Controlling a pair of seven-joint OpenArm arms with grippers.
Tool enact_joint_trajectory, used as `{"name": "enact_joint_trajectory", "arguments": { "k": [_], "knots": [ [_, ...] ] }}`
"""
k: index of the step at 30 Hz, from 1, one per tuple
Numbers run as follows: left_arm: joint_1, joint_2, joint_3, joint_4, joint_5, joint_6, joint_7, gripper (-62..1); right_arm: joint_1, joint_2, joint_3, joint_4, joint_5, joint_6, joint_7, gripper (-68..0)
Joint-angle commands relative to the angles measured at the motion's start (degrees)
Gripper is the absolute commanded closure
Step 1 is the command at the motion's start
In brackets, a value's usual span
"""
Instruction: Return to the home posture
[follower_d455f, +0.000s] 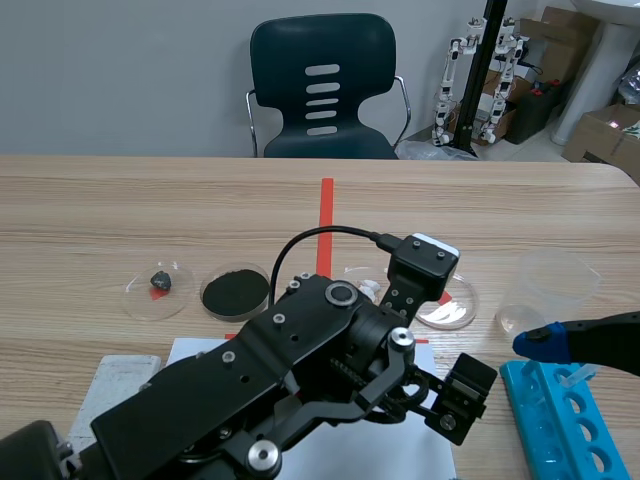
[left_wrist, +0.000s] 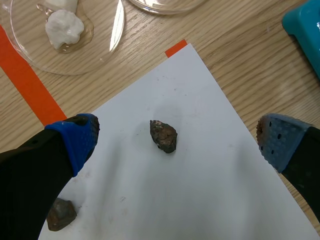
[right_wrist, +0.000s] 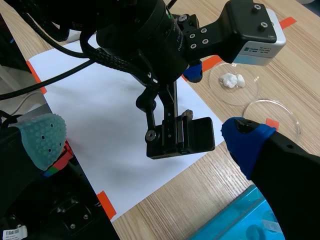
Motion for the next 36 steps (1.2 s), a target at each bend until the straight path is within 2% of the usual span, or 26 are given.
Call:
{"name": "enact_joint_trajectory", "arguments": {
  "k": [1, 11, 22, 29, 36],
  "knots": [
    [-0.2, 0.3, 0.0, 0.1, -0.2, 0.1, -0.6, -62.3, 0.1, 0.7, 0.1, 0.3, 0.6, 0.0, 0.7, -67.9],
    [-0.2, 0.2, 0.0, 0.1, -0.6, 0.1, -0.8, -62.3, 0.1, 0.7, 0.1, 0.3, 0.6, 0.0, 0.7, -67.9],
    [0.0, -3.0, 0.0, 1.3, -5.4, 0.1, -4.4, -62.3, 0.1, 0.7, 0.1, 0.3, 0.6, 0.0, 0.7, -67.9],
    [2.3, -9.7, 0.0, 8.2, -8.1, -0.7, -10.7, -62.3, 0.1, 0.7, 0.1, 0.3, 0.6, 0.0, 0.7, -67.9],
    [7.2, -21.1, -0.3, 18.0, -13.4, -4.1, -22.3, -62.3, 0.1, 0.7, 0.1, 0.3, 0.6, 0.0, 0.7, -67.9]
  ]
}}
